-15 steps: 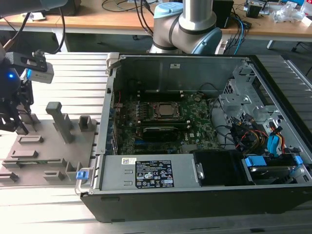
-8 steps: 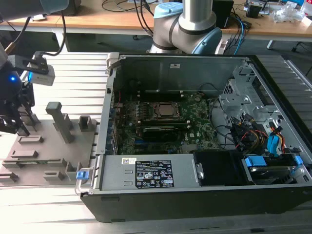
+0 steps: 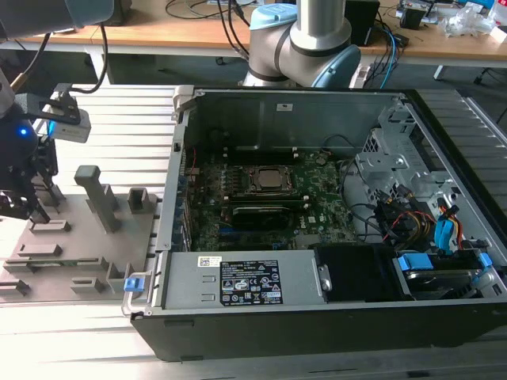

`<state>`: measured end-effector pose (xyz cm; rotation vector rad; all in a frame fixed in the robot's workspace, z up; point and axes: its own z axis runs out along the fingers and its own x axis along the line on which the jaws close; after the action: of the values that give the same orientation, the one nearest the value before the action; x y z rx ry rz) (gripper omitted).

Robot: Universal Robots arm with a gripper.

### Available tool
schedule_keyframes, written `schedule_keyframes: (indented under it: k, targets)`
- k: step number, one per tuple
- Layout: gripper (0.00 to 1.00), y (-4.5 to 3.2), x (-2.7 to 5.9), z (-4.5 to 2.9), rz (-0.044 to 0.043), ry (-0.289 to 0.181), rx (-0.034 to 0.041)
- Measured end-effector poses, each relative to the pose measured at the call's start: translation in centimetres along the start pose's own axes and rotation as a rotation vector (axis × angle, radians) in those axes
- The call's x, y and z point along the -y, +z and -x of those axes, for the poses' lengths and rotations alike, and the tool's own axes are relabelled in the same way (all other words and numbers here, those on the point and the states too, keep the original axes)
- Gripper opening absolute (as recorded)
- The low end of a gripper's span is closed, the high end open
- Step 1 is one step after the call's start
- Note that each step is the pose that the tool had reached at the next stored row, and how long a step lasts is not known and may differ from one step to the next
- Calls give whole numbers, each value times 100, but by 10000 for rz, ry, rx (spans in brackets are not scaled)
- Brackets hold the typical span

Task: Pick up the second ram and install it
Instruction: 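Pick up the second ram and move it above second insertion slot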

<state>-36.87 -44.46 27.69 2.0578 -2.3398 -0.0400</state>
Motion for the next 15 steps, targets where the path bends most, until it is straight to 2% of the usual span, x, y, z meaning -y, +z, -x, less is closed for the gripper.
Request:
schedule_keyframes:
  k: [15]
  targets:
    - [36, 106, 4, 0, -1, 0, 1]
